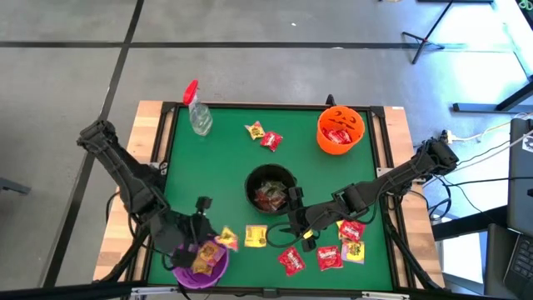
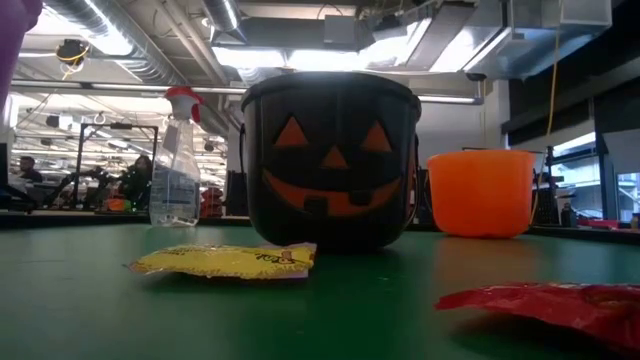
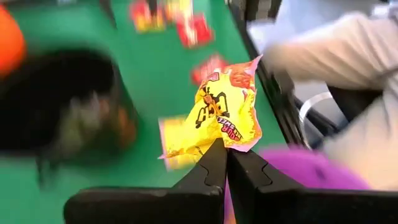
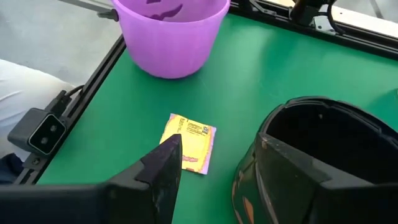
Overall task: Sort candy
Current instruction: Put the yellow candy into the purple bucket
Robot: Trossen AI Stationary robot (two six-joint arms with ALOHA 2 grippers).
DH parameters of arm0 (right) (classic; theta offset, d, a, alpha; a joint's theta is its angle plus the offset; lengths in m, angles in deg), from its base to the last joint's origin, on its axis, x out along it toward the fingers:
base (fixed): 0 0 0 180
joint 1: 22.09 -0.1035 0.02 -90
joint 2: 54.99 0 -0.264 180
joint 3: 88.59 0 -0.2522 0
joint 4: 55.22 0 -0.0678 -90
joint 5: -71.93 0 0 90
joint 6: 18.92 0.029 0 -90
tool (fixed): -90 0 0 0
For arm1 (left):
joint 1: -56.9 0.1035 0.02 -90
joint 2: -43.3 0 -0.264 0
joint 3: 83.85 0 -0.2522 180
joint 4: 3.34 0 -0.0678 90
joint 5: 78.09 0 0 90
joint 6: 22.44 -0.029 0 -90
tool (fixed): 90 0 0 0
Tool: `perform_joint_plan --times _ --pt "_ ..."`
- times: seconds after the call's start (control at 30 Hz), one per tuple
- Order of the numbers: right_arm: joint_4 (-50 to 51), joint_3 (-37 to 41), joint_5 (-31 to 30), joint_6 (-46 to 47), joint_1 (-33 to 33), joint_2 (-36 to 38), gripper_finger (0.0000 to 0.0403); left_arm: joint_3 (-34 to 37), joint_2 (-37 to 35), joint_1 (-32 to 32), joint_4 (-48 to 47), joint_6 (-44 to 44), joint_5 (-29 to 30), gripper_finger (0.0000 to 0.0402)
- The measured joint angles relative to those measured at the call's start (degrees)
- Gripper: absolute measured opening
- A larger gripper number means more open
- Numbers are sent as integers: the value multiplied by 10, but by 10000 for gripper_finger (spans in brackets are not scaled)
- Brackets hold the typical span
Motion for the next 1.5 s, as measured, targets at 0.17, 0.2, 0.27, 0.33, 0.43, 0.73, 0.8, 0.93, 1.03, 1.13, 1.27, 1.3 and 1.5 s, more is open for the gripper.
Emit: perform_joint_plan --times 0.17,0.2,0.27,0.33,0.43,0.73,0.8,0.93,1.03,1.13,1.27,1.3,1.5 --pt "-2 0 0 0 0 0 200 0 0 -33 -122 185 -54 0" --pt "-1 0 0 0 0 0 200 0 0 -38 -129 213 -58 0" --pt "-2 0 0 0 0 0 199 0 1 -49 -127 246 -53 0" --pt "-2 0 0 0 0 0 199 0 1 -58 -126 264 -48 0" --pt "-2 0 0 0 0 0 199 0 2 -65 -134 294 -49 0" --pt "-2 0 0 0 0 0 199 0 2 -80 -93 339 -68 0" --pt "-2 0 0 0 0 0 199 0 2 -82 -94 362 -69 2" --pt "-2 0 0 0 0 0 199 0 2 -82 -94 378 -70 34" --pt "-2 0 0 0 0 0 199 0 2 -82 -94 378 -65 70" --pt "-2 0 0 0 0 0 199 0 2 -82 -94 375 -53 100" --pt "-7 0 0 0 0 0 199 0 2 -80 -93 364 -33 120" --pt "-9 0 0 0 0 0 199 0 2 -78 -89 354 -26 121" --pt "-25 0 1 -2 0 0 199 0 2 -61 -40 252 25 123"
